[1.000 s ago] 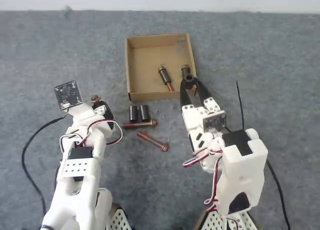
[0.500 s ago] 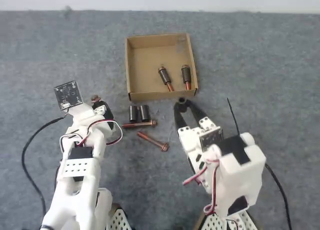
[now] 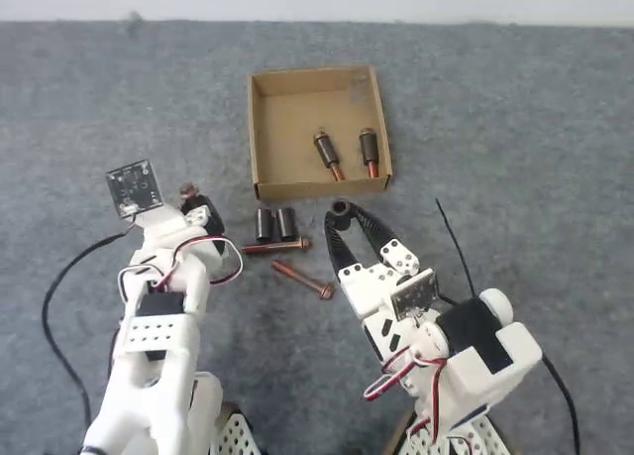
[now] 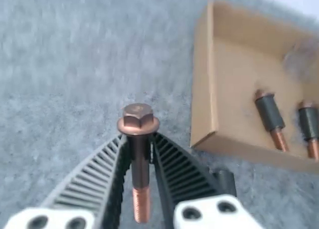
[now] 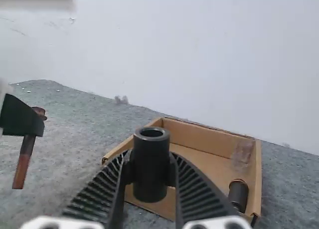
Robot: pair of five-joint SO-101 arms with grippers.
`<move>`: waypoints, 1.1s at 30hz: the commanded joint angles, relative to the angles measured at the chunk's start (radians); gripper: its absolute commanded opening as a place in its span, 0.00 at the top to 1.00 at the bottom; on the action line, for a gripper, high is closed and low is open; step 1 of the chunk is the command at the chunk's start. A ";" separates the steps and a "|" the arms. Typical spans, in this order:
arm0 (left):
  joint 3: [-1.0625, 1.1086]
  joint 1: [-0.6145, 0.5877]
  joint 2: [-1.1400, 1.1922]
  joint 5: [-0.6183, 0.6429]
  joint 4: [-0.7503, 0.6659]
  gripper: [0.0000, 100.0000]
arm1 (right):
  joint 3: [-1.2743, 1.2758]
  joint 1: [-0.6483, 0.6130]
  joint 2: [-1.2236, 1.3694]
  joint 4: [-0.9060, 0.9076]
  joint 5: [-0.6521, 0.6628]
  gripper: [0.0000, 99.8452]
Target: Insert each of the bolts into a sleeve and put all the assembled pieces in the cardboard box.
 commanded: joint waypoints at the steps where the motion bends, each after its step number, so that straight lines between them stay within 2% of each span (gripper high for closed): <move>1: 0.013 0.021 -0.041 -0.002 -0.249 0.99 | -0.005 -0.028 0.064 0.004 0.011 0.99; 7: 0.018 0.121 -0.043 -0.002 -0.531 0.99 | -0.060 -0.061 0.176 -0.004 0.018 0.99; 11: 0.010 0.204 -0.043 -0.006 -0.634 0.99 | -0.071 -0.061 0.197 -0.005 0.020 0.99; 13: -0.018 0.252 -0.044 -0.006 -0.641 0.99 | -0.071 -0.061 0.197 -0.005 0.020 0.99; 20: -0.154 0.345 -0.049 -0.005 -0.454 0.99 | -0.072 -0.053 0.197 -0.007 0.020 0.99; 24: -0.162 0.382 -0.147 -0.005 -0.382 0.99 | -0.091 -0.045 0.206 -0.007 0.020 0.99; 33: -0.160 0.433 -0.511 -0.002 0.051 0.99 | -0.101 -0.031 0.206 -0.005 0.020 0.99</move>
